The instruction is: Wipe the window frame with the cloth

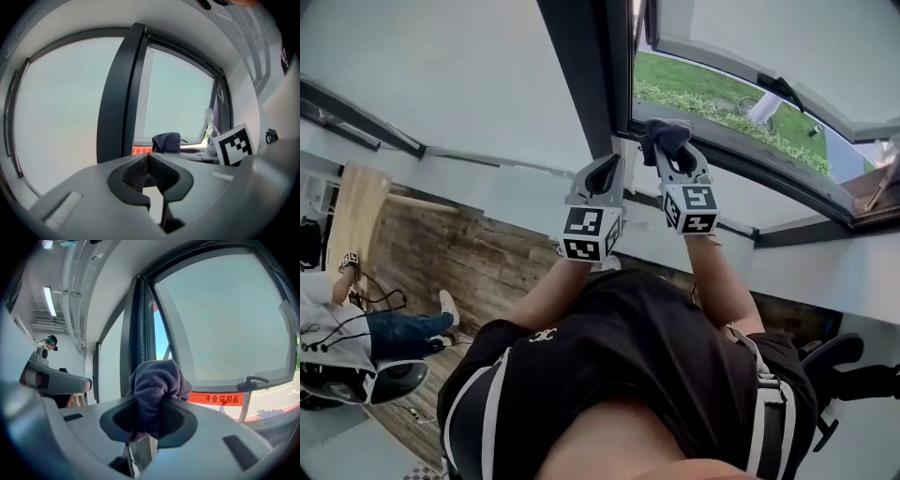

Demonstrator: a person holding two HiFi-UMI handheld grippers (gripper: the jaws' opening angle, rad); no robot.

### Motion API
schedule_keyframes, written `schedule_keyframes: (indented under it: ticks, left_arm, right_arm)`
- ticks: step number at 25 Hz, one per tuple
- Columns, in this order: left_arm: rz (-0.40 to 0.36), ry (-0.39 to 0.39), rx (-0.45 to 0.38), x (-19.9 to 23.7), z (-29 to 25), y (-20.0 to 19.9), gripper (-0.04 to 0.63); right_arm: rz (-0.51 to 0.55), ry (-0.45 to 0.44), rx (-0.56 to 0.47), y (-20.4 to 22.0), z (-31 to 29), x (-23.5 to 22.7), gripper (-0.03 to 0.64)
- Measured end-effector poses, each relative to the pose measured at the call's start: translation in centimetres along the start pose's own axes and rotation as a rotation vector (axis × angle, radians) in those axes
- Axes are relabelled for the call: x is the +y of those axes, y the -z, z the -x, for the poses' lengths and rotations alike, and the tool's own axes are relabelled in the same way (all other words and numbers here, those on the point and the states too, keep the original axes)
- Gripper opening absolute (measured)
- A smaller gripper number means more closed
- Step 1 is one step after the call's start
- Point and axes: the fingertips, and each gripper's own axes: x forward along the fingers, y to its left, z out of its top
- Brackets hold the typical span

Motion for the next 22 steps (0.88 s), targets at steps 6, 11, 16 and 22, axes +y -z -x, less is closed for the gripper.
schedule_keyframes:
  ticks: [6,11,16,22]
  left_arm:
    - [0.005,-0.065,-0.016,2.6,1.5,-0.4,0.009]
    - [0.015,-0.112,-0.025,4.0,2.3,-0.5,0.009]
    - [0.034,-0.148,-0.030,5.5,3.3,-0.1,0.009]
    - [0.044,-0.175,-0.021,6.4,3.5,0.4,0.009]
  right_arm:
    - [0.029,-0.021,0.066,1.5,-4.4,0.7,0.095]
    - [0.055,0.020,0.119,3.5,-6.9,0.0,0.092]
    - [0.075,0.051,0.190,5.7,-8.9,-0.4,0.090]
    - [0.097,0.047,0.258,7.2,-10.9,-0.6,0.090]
